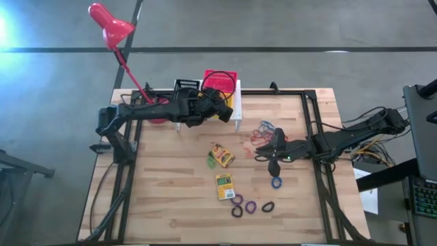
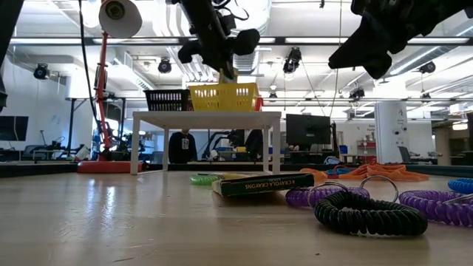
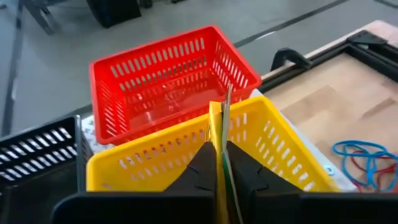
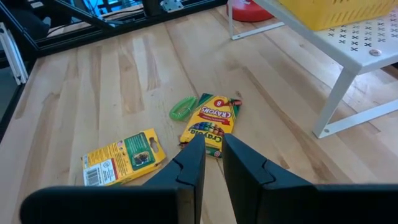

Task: Pick & Place Office Desk Supplies
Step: Put the center yellow crayon box into the yellow bin on the shelf

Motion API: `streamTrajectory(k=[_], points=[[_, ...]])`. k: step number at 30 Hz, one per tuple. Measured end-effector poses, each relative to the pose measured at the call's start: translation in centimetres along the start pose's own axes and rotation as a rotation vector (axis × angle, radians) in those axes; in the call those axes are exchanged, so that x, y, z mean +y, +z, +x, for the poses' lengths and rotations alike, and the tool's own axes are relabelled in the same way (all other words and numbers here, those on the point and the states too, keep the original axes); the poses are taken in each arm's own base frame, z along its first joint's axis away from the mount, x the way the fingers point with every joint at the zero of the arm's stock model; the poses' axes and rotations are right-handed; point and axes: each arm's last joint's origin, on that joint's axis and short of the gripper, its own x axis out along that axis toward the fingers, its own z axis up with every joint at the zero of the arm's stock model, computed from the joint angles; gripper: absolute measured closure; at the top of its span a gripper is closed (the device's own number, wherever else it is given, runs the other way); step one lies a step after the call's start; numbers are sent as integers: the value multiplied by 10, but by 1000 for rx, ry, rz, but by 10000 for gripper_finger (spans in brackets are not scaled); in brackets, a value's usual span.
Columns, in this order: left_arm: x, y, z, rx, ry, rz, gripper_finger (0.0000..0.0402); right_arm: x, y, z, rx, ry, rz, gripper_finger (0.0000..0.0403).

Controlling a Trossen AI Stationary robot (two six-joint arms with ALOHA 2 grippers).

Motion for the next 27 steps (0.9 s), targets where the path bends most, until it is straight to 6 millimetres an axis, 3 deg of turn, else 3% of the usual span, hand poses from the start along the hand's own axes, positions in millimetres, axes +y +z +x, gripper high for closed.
streamTrajectory(k=[13,27], points=[[2,-6,-12,-40,173,114,396,0,0,0,0,0,-3,349],[3,-7,-5,-22,173,86,375,0,1,0,-7,3,3,349]])
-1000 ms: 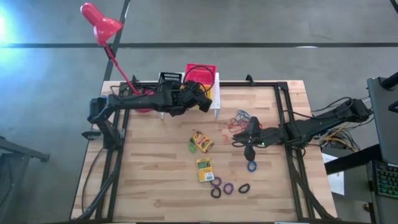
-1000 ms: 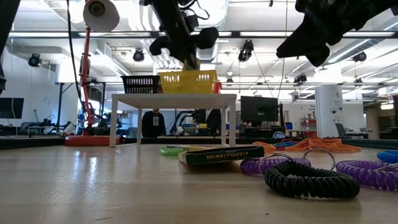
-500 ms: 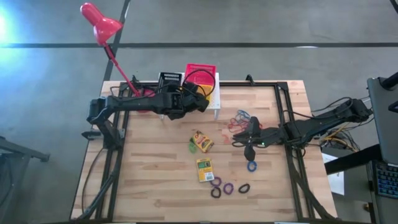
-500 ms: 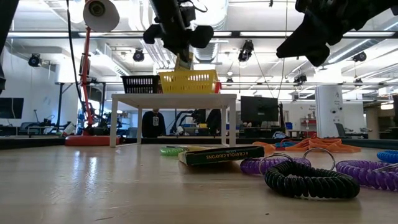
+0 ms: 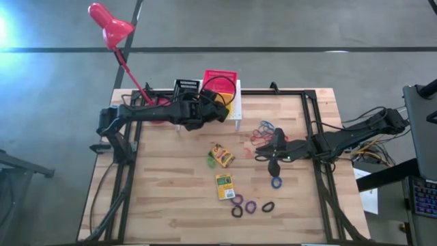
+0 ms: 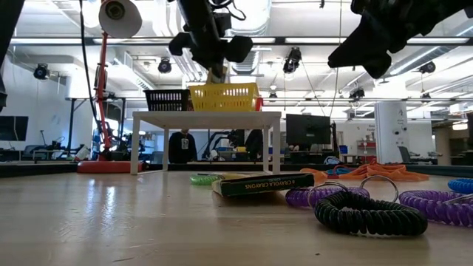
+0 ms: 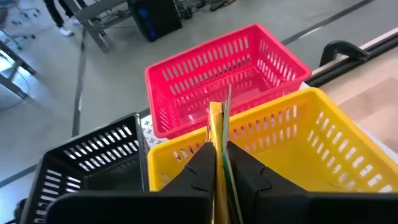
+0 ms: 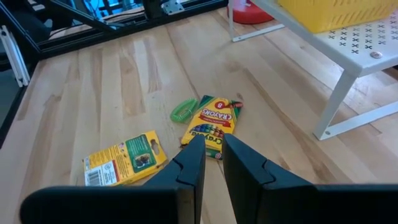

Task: Pick & Place Office Desk Supplies
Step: Put the center yellow crayon box into the yellow bin on the shelf

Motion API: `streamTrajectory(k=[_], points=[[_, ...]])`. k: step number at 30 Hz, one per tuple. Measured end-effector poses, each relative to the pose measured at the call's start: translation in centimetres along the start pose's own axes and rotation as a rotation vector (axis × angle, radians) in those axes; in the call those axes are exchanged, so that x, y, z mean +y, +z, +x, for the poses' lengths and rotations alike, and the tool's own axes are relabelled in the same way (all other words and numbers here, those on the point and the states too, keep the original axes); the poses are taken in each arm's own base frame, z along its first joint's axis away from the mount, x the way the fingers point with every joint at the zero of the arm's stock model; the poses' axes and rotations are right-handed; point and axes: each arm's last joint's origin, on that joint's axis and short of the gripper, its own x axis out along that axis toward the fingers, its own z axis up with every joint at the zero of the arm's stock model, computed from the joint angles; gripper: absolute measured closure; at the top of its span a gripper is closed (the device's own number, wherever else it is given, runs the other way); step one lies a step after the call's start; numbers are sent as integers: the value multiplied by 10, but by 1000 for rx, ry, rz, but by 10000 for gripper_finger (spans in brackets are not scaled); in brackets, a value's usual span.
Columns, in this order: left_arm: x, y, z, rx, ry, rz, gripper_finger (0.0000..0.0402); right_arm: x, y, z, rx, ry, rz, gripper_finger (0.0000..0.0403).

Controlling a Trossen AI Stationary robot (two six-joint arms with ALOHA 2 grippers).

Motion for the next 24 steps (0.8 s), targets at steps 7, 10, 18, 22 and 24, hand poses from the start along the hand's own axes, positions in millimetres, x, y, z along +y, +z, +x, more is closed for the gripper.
streamTrajectory(k=[7,10,18,22,24], points=[[2,-4,4,28,4,10,375,0,1,0,-9,4,5,349],[3,-4,5,32,10,-1,375,1,2,0,-16,8,9,349],[4,-3,7,36,5,-56,348,1,2,0,-17,9,9,349],[3,-2,7,30,-5,-70,318,1,2,0,-18,9,10,349],[3,-1,8,32,-18,-80,303,1,2,0,-18,9,10,349]])
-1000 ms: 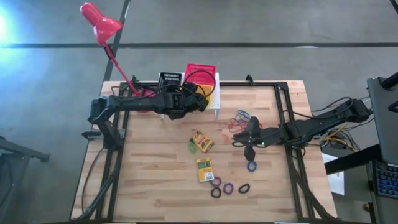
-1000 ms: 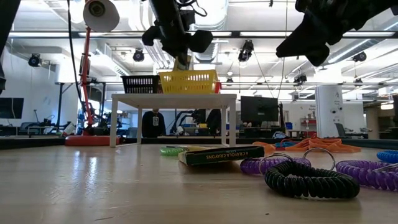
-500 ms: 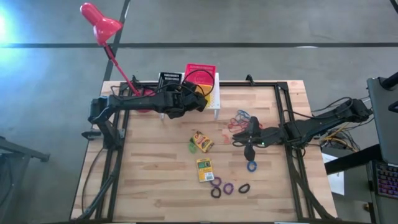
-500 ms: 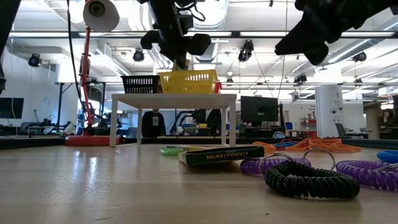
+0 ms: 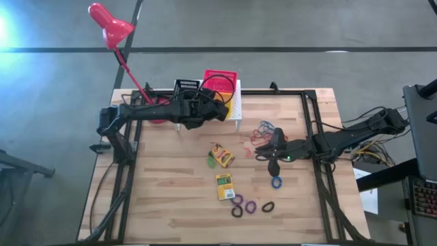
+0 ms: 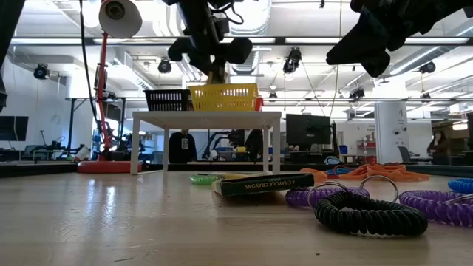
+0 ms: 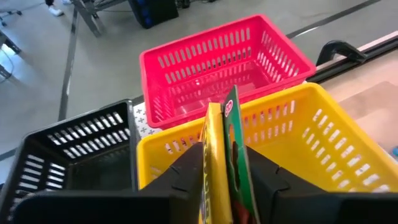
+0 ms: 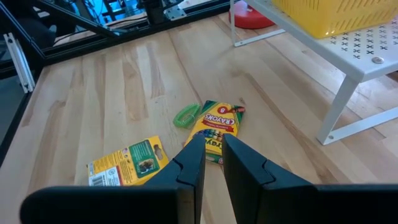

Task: Pick & Place Office Desk Supplies
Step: Put the center yellow crayon box into the yellow bin on the shelf, then put the blue rubber band into the red bin on the shelf on the shelf

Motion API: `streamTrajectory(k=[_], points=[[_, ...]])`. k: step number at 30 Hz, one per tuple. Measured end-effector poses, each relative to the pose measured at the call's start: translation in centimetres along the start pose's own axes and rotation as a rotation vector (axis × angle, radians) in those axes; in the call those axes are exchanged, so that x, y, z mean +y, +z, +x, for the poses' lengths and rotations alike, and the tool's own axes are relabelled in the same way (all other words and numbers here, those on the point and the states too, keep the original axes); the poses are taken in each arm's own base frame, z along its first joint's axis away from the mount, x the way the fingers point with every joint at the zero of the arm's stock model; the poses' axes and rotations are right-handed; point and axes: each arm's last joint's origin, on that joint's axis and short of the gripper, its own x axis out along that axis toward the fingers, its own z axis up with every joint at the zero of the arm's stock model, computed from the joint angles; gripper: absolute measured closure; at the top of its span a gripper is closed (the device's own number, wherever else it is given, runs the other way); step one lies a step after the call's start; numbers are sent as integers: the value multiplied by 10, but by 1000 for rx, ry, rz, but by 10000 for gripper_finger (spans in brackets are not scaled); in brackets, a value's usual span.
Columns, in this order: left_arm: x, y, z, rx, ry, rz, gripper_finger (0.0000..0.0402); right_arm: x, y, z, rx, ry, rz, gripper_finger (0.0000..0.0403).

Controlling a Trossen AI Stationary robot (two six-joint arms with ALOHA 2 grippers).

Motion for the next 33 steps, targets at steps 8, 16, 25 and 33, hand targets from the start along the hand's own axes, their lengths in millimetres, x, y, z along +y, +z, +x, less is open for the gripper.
streamTrajectory(k=[8,16,25,33], points=[[-1,10,6,-36,-46,-56,249,0,0,0,3,6,7,349],[2,26,16,-81,-113,-81,208,0,0,0,4,9,7,349],[20,59,-27,-138,-335,61,202,0,0,0,4,9,7,349],[29,16,-89,-147,-466,271,215,-8,-26,17,119,-76,2,349]])
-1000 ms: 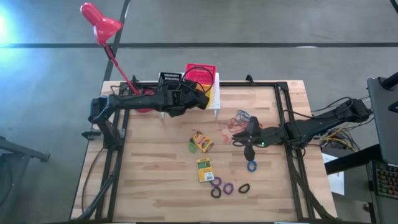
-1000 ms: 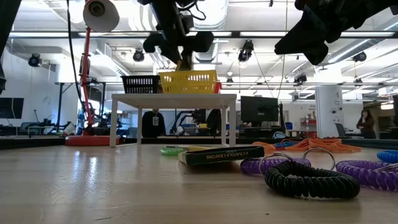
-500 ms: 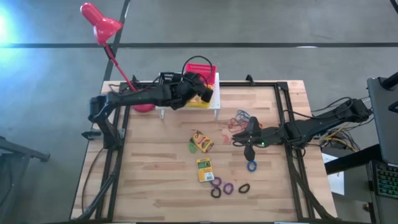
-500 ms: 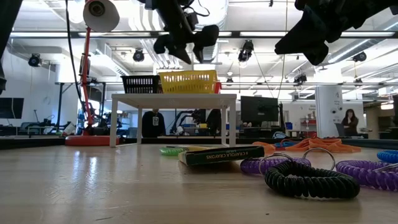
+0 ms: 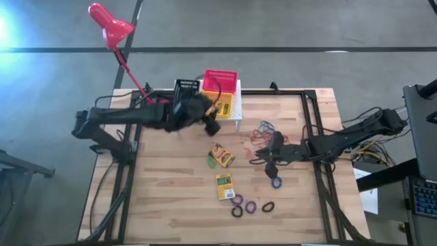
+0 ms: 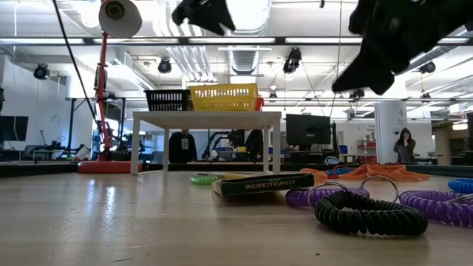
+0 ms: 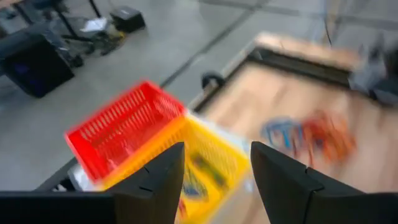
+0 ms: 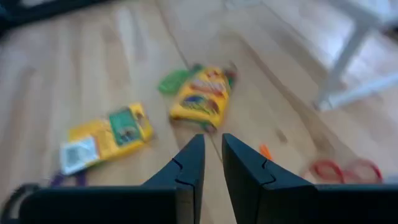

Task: Pick & Place Office Desk Supplies
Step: Put the blue rubber band into the red bin on the shelf on the shelf

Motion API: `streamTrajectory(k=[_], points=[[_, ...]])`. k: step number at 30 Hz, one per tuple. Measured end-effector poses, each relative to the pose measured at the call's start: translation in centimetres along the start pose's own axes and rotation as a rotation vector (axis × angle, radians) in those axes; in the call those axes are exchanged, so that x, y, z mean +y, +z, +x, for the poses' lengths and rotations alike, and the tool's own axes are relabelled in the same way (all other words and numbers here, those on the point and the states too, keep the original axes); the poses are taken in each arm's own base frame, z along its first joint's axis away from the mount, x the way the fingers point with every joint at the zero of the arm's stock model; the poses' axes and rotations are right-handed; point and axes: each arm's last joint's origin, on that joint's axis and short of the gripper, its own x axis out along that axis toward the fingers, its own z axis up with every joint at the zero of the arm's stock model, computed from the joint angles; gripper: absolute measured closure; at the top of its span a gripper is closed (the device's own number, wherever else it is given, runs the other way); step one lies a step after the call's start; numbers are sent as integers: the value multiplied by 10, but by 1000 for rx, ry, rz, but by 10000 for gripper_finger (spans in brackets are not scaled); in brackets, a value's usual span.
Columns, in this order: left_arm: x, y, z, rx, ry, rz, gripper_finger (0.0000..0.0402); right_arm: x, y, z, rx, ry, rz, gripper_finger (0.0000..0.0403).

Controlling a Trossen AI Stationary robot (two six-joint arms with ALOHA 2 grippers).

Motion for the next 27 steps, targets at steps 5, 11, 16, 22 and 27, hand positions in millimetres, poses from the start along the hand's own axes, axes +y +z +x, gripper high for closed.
streamTrajectory(k=[5,11,16,22,27], points=[[-26,-52,-11,6,-89,55,220,-32,0,8,142,-171,91,345],[-53,-114,-11,-9,-183,46,221,-91,9,16,293,-269,176,303],[-58,-154,-7,-9,-219,-15,222,-136,8,29,366,-321,225,270],[-52,-182,-1,51,-196,-84,222,-171,-1,51,433,-314,202,264],[-51,-186,-1,55,-188,-90,222,-179,-4,67,507,-300,160,287]])
